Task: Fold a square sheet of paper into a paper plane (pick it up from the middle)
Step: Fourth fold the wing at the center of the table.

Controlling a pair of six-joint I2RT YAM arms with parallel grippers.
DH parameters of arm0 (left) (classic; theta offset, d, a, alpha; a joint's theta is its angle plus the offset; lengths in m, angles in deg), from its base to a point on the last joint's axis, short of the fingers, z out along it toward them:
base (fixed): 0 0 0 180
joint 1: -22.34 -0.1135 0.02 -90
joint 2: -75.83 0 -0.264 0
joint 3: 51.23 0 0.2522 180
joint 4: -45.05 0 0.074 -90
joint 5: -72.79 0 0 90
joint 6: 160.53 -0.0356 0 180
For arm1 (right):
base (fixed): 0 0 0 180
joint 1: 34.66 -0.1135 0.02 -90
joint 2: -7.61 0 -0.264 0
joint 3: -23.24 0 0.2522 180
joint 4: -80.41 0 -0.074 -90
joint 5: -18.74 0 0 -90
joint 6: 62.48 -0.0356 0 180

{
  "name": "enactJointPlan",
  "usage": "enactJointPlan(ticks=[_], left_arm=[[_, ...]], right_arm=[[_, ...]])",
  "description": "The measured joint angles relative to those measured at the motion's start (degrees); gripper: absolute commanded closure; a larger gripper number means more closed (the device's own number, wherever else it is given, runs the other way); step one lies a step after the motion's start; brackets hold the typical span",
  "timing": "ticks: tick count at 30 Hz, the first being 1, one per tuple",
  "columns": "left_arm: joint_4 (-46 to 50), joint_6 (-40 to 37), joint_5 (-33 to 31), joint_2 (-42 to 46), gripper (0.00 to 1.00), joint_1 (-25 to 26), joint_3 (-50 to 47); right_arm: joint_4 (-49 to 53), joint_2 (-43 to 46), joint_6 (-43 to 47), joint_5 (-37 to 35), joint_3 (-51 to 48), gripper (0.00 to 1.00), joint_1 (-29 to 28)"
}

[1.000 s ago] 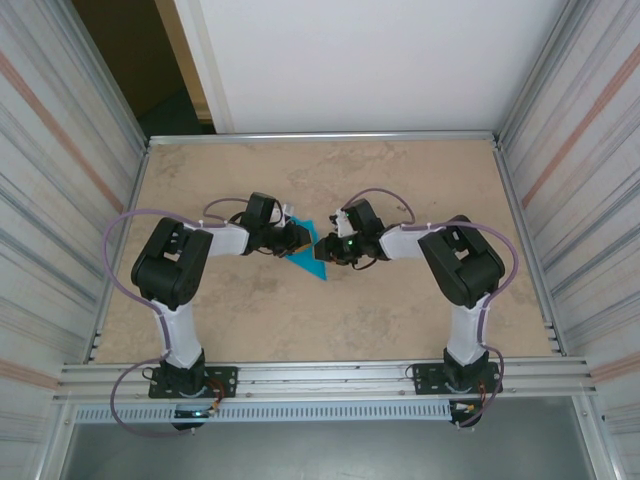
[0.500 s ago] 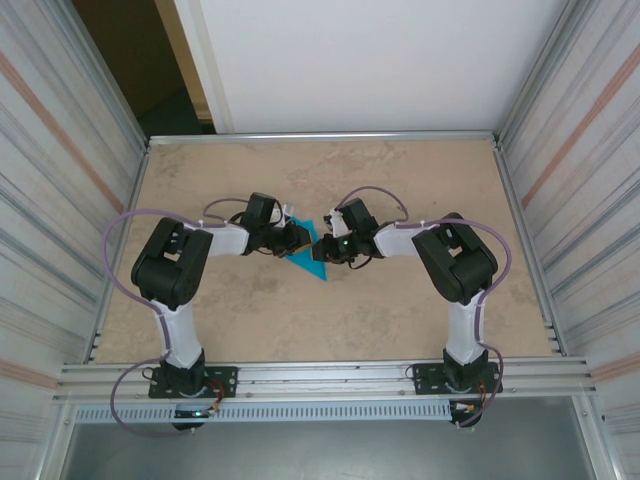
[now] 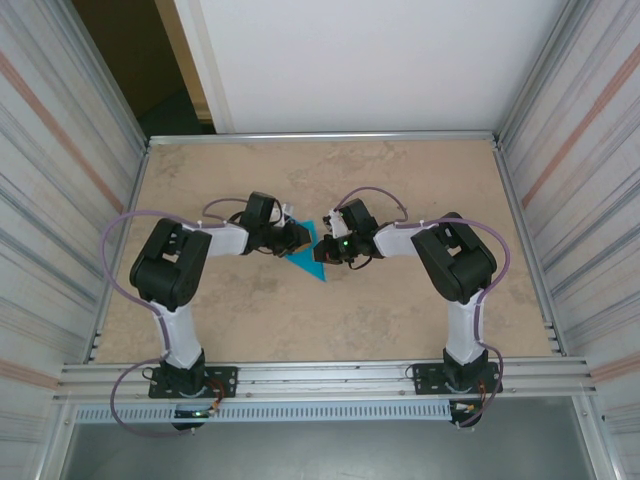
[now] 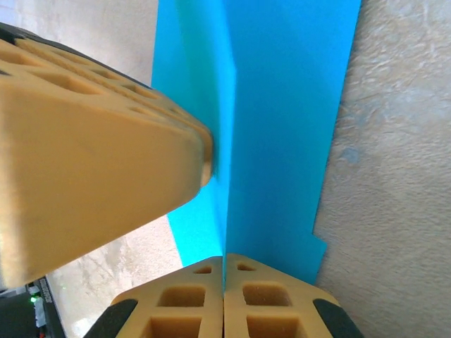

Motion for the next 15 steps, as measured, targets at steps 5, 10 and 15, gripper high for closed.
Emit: enactJointPlan(ticks=[5, 10, 15], left_arm=[[-0.4, 0.1, -1.3, 5.2, 0.75, -0.8, -1.7], [-1.3, 0.3, -3.1, 9.2, 0.75, -1.5, -6.0], [-2.3, 1.1, -3.7, 9.3, 0.73, -1.5, -10.4]], right_arm=[[-1.3, 0.0, 0.0, 2.1, -0.7, 0.97, 0.4], [-1.8, 0.0, 0.0, 4.1, -1.3, 0.97, 0.4], [-2.4, 0.0, 0.0, 5.8, -1.6, 0.98, 0.7]])
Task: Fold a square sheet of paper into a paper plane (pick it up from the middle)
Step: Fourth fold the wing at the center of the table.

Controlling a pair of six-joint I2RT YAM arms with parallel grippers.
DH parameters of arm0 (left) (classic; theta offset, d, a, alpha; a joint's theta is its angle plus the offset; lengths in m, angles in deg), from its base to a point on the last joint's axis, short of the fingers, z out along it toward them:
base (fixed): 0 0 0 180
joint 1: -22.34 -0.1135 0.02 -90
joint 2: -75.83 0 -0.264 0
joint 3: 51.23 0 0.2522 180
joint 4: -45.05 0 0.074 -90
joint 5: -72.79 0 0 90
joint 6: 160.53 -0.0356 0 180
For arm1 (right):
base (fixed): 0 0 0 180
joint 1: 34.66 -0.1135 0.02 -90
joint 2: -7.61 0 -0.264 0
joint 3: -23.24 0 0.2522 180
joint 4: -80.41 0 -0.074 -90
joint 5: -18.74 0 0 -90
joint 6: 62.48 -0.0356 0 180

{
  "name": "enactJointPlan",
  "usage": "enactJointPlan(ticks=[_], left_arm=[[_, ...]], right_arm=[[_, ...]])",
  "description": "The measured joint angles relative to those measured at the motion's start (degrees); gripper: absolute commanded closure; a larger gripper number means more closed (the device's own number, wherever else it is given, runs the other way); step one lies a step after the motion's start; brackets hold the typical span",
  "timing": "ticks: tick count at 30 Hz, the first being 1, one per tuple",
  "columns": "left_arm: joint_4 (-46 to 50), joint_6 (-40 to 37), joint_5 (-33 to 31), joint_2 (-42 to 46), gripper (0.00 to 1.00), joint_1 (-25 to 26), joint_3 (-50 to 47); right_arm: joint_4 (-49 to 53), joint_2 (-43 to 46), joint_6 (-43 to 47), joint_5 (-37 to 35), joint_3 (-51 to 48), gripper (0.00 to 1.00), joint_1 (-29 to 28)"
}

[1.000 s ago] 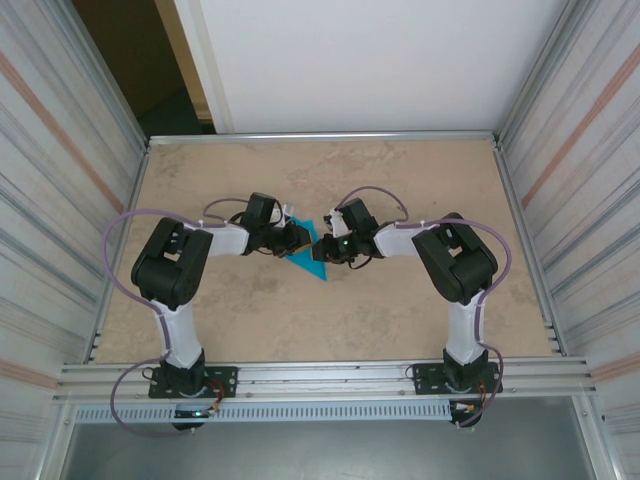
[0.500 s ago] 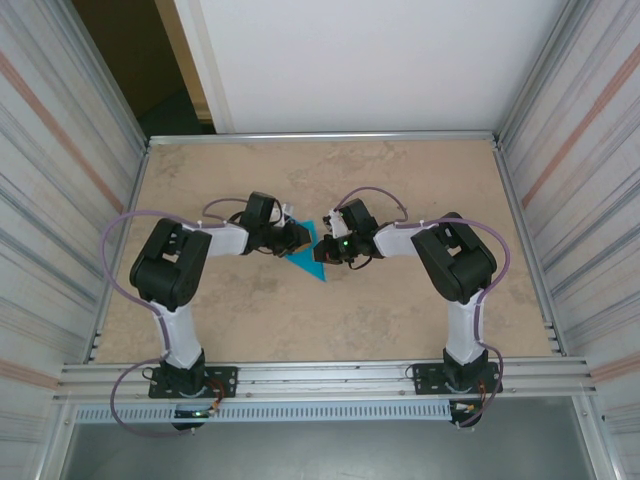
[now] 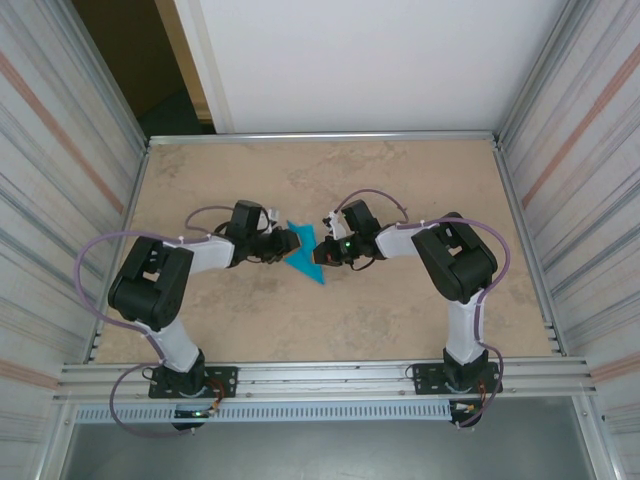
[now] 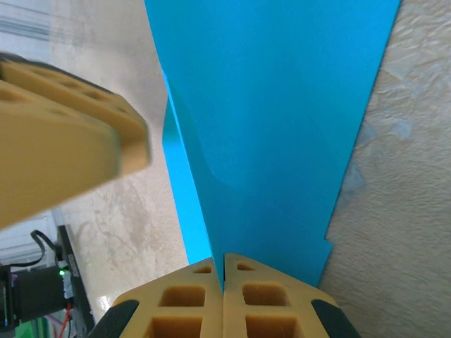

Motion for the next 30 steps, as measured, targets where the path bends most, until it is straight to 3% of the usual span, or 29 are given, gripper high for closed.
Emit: enactJointPlan(ticks=[17, 30], left_arm=[[-3.1, 0.9, 1.3, -2.3, 0.67, 0.3, 0.3], [2.8, -0.9, -0.7, -4.0, 0.54, 2.0, 4.5]], right_arm=[[-3.7, -2.4, -3.5, 4.6, -0.9, 0.97, 1.6], [-4.8, -2.6, -4.1, 5.6, -1.4, 0.96, 2.2]])
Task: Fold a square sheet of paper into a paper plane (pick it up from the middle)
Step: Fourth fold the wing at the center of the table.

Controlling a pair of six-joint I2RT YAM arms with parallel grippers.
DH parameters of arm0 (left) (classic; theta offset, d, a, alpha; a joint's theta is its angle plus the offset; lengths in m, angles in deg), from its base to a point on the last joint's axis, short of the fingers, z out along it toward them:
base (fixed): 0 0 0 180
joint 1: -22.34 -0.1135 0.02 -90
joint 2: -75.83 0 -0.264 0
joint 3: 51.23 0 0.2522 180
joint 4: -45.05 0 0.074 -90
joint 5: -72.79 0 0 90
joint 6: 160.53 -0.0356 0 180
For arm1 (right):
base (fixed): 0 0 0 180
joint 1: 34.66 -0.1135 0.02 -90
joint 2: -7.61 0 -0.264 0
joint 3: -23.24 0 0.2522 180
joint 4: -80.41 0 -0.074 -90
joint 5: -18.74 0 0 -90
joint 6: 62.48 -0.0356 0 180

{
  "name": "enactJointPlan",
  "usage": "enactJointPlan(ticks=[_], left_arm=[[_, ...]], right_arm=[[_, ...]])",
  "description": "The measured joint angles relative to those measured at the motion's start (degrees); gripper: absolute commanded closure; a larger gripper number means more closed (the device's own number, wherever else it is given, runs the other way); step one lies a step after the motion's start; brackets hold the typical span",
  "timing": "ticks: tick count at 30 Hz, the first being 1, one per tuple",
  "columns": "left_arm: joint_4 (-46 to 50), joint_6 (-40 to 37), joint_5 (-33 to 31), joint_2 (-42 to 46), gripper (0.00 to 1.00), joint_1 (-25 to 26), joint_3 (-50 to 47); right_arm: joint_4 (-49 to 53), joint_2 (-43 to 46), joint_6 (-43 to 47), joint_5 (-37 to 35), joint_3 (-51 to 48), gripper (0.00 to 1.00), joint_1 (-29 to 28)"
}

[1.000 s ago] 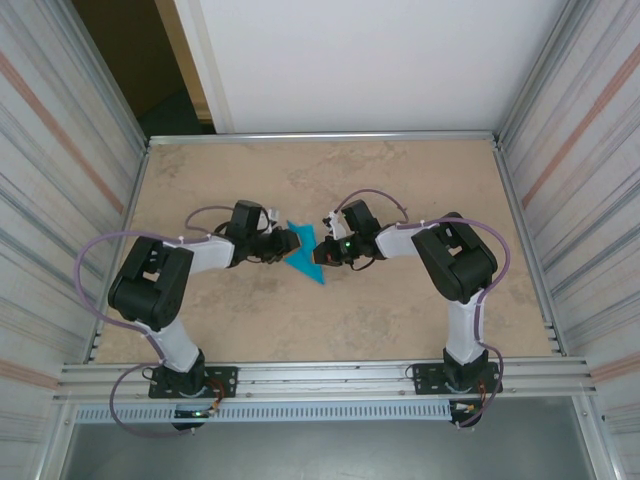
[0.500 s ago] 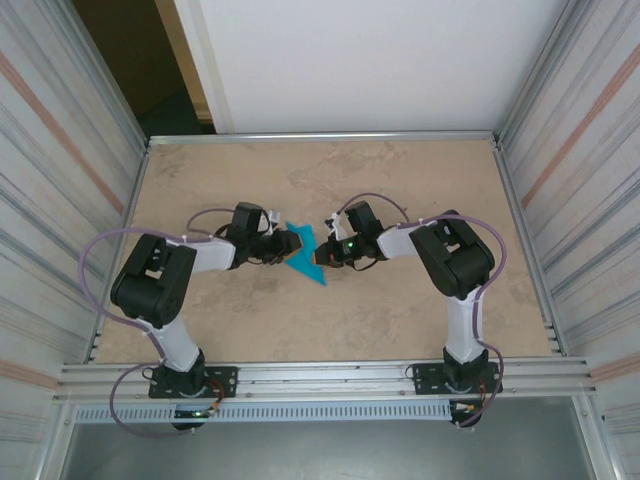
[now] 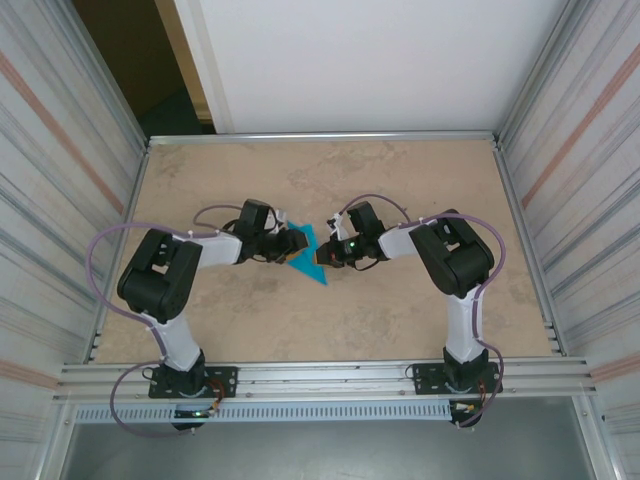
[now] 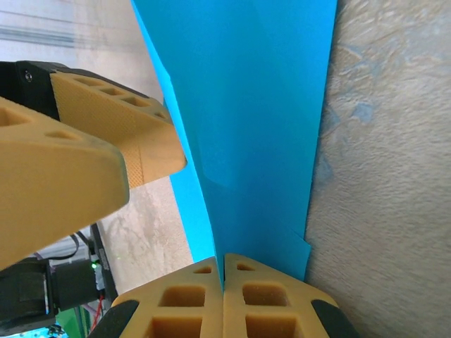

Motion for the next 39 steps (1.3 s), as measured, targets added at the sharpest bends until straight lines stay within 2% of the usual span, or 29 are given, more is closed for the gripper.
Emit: enactJointPlan(ticks=[12, 17, 24, 32, 39], left_arm=[[11.1, -2.3, -7.0, -1.8, 0.45, 1.9, 6.2], [15.1, -2.6, -9.6, -2.7, 0.45, 2.8, 8.9], [22.5, -2.8, -13.0, -5.0, 0.45, 4.0, 14.1], [26.0, -2.8, -14.3, -6.3, 0.46, 4.4, 16.6], [27.4, -2.6, -14.4, -7.0, 0.46, 4.4, 17.6]], right_arm=[[-0.3, 0.0, -0.1, 0.2, -0.3, 0.96, 0.0], [-0.7, -0.2, -0.7, 0.3, -0.3, 0.94, 0.0], [-1.1, -0.3, -1.1, 1.0, -0.3, 0.87, 0.0], [0.0, 1.4, -0.9, 1.1, -0.7, 0.72, 0.0], [4.3, 5.7, 0.2, -1.0, -3.3, 0.71, 0.1]])
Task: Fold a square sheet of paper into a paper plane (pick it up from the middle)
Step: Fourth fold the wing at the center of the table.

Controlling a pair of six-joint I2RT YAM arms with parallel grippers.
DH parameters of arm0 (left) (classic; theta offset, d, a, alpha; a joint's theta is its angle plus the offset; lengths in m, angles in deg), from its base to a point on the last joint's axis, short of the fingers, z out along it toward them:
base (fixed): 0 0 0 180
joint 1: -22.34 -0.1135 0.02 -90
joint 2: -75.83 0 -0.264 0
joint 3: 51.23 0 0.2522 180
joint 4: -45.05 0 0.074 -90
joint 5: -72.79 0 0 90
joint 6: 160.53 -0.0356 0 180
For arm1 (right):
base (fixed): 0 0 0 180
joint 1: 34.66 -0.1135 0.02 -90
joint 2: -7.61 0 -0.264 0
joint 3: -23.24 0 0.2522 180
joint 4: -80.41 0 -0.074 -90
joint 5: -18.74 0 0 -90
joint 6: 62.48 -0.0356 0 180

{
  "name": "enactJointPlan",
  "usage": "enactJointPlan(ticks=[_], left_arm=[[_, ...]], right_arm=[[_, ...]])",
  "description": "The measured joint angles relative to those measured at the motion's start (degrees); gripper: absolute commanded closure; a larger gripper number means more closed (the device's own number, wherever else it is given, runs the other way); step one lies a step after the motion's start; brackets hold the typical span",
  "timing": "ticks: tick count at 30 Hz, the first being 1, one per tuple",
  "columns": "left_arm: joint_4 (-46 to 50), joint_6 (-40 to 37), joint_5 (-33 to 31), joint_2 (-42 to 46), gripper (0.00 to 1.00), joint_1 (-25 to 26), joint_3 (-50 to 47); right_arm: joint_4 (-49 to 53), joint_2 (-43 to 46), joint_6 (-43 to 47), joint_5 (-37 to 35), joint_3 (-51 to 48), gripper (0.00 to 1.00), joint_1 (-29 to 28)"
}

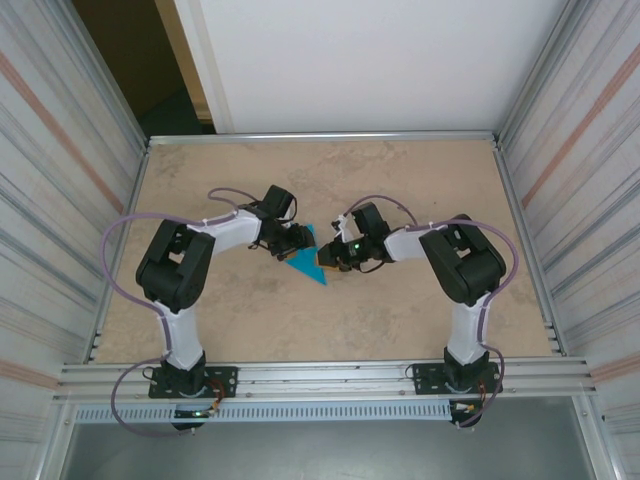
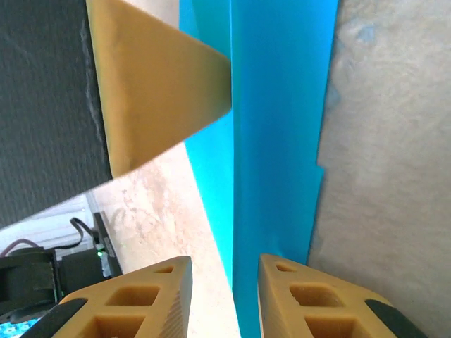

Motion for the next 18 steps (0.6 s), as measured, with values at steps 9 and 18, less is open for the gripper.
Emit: enactJointPlan(ticks=[9, 18], left_arm=[[2.7, -0.1, -0.6, -1.4, 0.46, 0.3, 2.1], [6.3, -0.5, -2.5, -3.8, 0.45, 1.2, 4.8]], right_arm=[[0.3, 6.3, 0.0, -5.5, -5.2, 0.81, 0.0], [0.3, 8.5, 0.3, -9.2, -4.3, 0.89, -3.3]])
